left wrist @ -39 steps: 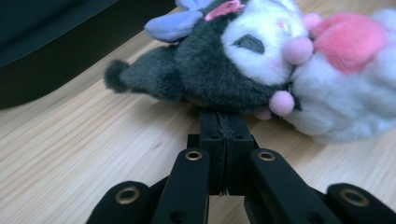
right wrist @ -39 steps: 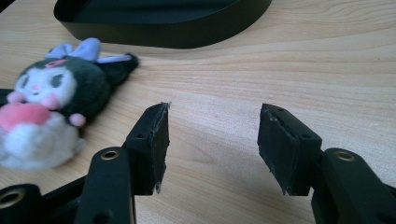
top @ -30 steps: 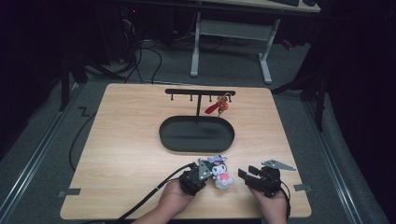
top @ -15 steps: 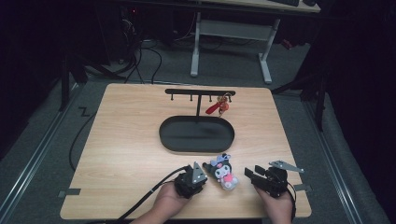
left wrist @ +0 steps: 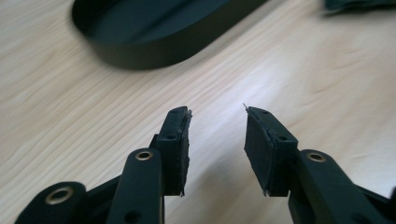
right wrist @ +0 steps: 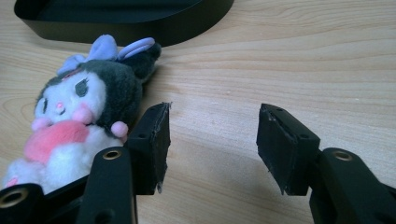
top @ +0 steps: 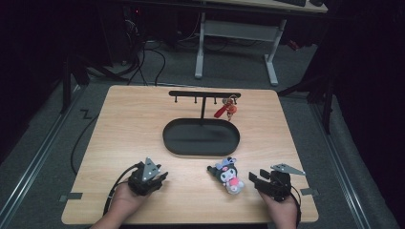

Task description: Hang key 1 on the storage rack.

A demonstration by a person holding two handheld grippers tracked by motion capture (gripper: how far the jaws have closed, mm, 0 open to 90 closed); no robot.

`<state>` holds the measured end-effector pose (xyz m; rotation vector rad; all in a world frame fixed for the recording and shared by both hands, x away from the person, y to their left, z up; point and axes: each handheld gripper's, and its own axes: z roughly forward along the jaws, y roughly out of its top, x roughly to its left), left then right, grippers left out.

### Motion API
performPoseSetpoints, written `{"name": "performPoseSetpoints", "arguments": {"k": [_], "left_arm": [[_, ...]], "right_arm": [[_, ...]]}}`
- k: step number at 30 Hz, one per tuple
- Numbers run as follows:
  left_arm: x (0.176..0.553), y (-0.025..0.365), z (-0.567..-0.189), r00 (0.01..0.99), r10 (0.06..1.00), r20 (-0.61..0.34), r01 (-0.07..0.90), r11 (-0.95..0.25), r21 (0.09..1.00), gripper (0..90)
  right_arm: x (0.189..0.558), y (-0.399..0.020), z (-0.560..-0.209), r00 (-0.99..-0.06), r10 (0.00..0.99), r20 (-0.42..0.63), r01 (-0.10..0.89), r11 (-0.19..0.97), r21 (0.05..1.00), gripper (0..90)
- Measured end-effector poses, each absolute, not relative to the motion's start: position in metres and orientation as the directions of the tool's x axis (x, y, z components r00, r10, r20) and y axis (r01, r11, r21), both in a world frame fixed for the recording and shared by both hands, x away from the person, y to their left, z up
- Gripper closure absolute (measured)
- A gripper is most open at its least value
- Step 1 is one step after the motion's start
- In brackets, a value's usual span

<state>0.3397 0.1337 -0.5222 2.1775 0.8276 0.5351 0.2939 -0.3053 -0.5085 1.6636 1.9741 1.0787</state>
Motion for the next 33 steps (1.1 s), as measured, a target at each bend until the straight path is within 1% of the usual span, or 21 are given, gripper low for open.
{"name": "performPoseSetpoints", "arguments": {"k": [1,2,4,6,8,15,20,22,25,33], "left_arm": [[0.344,0.135,-0.524,0.697,0.707,0.124,0.399,-0.525,0.752,58.4],[0.347,0.137,-0.524,0.696,0.706,0.132,0.398,-0.532,0.748,55.4],[0.35,0.139,-0.523,0.699,0.707,0.108,0.407,-0.518,0.752,51.9],[0.349,0.14,-0.522,0.709,0.698,0.1,0.398,-0.514,0.76,50.9],[0.347,0.139,-0.522,0.722,0.683,0.108,0.384,-0.525,0.759,49.3],[0.348,0.14,-0.521,0.721,0.685,0.104,0.384,-0.521,0.762,47.6],[0.349,0.14,-0.522,0.719,0.687,0.104,0.387,-0.52,0.761,48.0],[0.349,0.139,-0.522,0.722,0.684,0.103,0.383,-0.52,0.763,47.8],[0.347,0.139,-0.521,0.728,0.677,0.108,0.376,-0.525,0.763,47.6],[0.343,0.139,-0.52,0.744,0.657,0.12,0.352,-0.539,0.765,47.3]], "right_arm": [[0.294,-0.305,-0.509,-0.25,0.945,0.209,0.684,0.02,0.729,45.2],[0.295,-0.305,-0.509,-0.242,0.946,0.214,0.685,0.011,0.728,45.3],[0.296,-0.304,-0.509,-0.233,0.949,0.214,0.69,0.007,0.724,46.3],[0.296,-0.302,-0.508,-0.233,0.947,0.219,0.696,0.005,0.718,48.2],[0.295,-0.299,-0.507,-0.229,0.952,0.203,0.699,0.015,0.715,49.3],[0.293,-0.294,-0.505,-0.231,0.957,0.173,0.708,0.044,0.704,52.8],[0.293,-0.29,-0.502,-0.248,0.956,0.155,0.719,0.075,0.691,52.9],[0.294,-0.289,-0.503,-0.246,0.958,0.147,0.73,0.083,0.678,52.5],[0.296,-0.286,-0.504,-0.227,0.966,0.128,0.756,0.092,0.648,49.6],[0.298,-0.284,-0.498,-0.209,0.974,0.088,0.806,0.12,0.579,48.6]]}}
